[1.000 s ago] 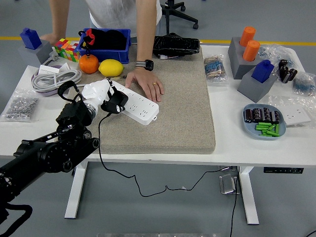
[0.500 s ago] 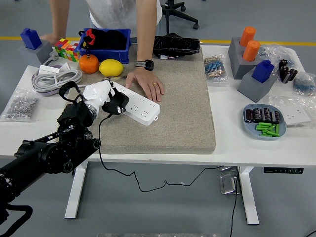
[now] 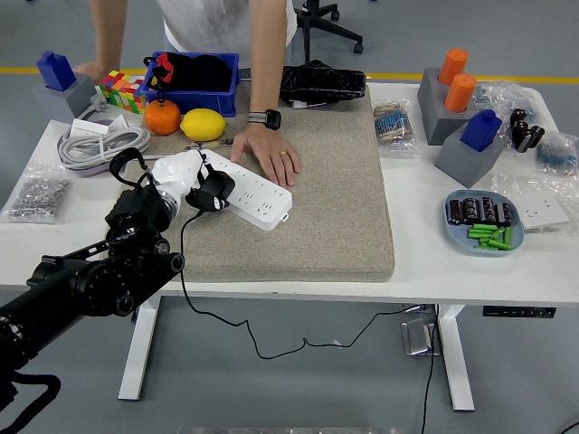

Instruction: Press the white button,pick up the black plug,place it near the board,insert it into the board

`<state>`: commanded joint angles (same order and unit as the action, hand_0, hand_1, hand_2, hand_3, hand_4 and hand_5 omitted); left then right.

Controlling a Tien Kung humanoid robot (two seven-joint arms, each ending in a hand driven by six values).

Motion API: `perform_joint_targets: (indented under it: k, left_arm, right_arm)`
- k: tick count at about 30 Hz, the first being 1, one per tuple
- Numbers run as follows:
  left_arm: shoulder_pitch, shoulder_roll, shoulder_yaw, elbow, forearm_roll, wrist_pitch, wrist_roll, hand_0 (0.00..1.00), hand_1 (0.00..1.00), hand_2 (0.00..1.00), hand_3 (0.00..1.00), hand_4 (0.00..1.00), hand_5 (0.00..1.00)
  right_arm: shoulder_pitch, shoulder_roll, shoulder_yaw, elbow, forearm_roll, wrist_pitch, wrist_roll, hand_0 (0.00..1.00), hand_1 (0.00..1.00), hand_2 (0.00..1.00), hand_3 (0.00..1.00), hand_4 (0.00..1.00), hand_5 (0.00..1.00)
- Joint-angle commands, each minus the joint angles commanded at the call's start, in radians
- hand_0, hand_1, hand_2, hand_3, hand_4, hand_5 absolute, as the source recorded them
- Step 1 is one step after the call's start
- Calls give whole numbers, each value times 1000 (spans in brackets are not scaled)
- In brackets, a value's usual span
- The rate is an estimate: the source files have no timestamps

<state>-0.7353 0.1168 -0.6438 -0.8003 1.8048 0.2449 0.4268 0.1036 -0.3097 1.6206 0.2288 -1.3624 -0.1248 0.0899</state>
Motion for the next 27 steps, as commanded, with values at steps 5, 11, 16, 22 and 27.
perform_joint_targets:
  k: [5, 11, 16, 22, 27]
  left_arm:
    - [0, 1, -2, 7, -14, -5, -7, 261, 348, 383, 542, 856, 2]
    - [1, 0, -4, 9, -20, -4, -15, 215, 317, 355, 506, 998, 231]
    - [-2, 0, -6, 4, -21, 3, -23, 216, 330, 355, 509, 998, 320]
    - [-8, -1, -9, -4, -9, 7, -17, 207, 330, 374, 517, 975, 129]
    - [-10, -1, -9, 0, -8, -3, -8, 244, 345, 345, 536, 905, 2]
  right_arm:
    - [-1, 1, 0, 0, -1, 0, 0, 667, 584, 576, 564, 614, 281]
    - [-2, 1, 0, -1, -2, 0, 0, 667, 584, 575, 564, 615, 281]
    - [-1, 0, 0, -1, -2, 0, 0, 667, 584, 575, 564, 615, 281]
    - [-1, 0, 1, 0, -1, 0, 0, 667, 583, 575, 564, 615, 281]
    - [-1, 0, 2, 0, -2, 0, 0, 667, 583, 575, 564, 615, 280]
